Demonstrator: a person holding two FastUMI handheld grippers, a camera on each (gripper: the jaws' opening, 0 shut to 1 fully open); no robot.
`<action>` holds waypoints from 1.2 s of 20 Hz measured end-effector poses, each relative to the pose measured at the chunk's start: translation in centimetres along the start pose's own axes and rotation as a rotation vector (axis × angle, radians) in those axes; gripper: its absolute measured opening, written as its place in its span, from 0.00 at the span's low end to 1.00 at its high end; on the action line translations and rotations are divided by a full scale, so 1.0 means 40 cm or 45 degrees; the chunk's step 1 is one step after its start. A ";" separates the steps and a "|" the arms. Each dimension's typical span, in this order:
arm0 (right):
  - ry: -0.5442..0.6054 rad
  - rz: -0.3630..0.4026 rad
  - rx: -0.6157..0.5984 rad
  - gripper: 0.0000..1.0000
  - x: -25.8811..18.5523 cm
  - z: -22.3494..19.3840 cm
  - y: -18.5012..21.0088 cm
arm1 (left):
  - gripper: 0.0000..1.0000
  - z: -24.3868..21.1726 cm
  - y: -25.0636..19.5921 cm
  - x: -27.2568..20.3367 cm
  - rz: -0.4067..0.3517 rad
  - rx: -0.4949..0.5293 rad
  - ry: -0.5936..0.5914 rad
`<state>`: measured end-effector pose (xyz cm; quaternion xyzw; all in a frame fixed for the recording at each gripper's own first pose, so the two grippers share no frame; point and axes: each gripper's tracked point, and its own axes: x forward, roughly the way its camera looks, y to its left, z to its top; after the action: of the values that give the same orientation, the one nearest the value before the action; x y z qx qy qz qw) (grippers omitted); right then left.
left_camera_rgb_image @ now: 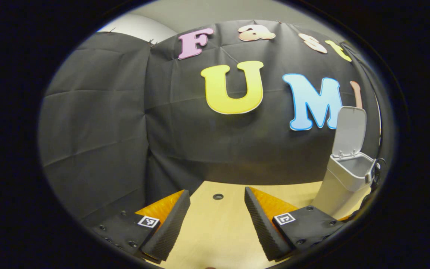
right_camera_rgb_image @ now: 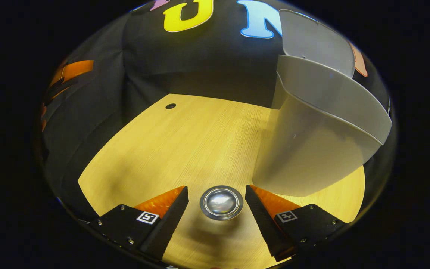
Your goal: Press the lid of the desktop garbage bin to open it, pick up the crumpled paper on the desktop and throw it into the bin, then pick up the pop can on the desktop and drop it into the bin, and finally close the garbage bin lid.
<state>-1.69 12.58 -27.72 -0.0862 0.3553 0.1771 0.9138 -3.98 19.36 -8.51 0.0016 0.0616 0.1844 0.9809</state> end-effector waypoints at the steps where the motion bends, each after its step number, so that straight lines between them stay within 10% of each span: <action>1: 0.012 0.006 -0.002 0.99 0.004 -0.005 0.002 | 0.96 -0.002 -0.001 0.001 0.003 -0.002 0.002; 8: -0.044 -0.059 -0.021 0.70 0.001 0.029 -0.034 | 0.96 -0.016 -0.008 0.000 -0.001 -0.031 0.021; 10: -0.067 -0.123 -0.041 0.02 -0.001 0.043 -0.060 | 0.99 -0.019 -0.011 -0.001 -0.005 -0.037 0.025; 20: -0.017 -0.052 0.027 0.27 0.021 0.014 -0.056 | 0.99 -0.035 -0.014 0.012 -0.006 -0.052 0.042; 24: -0.049 -0.111 0.036 0.79 -0.029 -0.012 -0.130 | 0.99 -0.028 -0.045 0.025 -0.038 -0.046 0.036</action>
<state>-0.78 7.33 -27.12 -0.0854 0.3359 0.1338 0.9284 -2.53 18.02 -9.81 -0.0196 0.0723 0.1708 0.9824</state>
